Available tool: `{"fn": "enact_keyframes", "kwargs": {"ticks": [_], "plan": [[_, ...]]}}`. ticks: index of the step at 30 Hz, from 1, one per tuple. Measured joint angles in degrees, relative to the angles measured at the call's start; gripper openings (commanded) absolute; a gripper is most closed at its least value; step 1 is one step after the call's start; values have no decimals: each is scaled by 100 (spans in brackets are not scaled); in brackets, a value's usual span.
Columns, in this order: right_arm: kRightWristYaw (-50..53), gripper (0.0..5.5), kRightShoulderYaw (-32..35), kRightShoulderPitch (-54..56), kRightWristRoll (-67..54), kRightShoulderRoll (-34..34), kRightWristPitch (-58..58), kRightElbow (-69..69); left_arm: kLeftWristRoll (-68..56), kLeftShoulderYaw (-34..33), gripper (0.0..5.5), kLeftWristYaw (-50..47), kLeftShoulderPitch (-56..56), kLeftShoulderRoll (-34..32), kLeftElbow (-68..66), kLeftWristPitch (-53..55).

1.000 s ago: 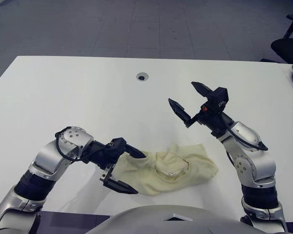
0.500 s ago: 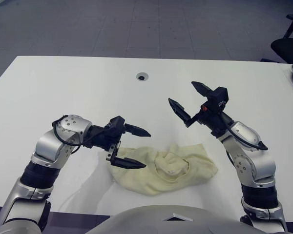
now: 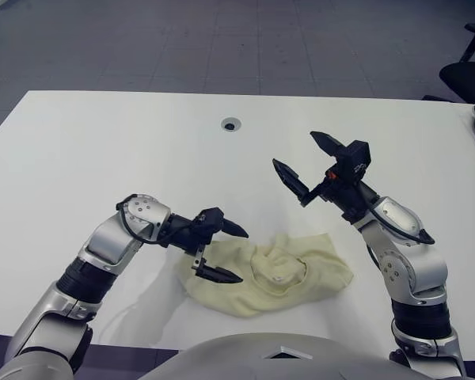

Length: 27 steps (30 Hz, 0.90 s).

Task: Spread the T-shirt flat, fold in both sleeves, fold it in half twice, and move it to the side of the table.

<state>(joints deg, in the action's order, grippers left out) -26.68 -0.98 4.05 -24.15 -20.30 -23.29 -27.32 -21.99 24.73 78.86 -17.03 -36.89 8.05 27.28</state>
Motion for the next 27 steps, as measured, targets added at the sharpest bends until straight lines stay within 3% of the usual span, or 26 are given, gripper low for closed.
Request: {"fn": "enact_keyframes", "kwargs": {"ticks": [27], "plan": [[96,540,-92,-11,26,35,0,-75,20,210,538,561,-228,-91,141,145]]}}
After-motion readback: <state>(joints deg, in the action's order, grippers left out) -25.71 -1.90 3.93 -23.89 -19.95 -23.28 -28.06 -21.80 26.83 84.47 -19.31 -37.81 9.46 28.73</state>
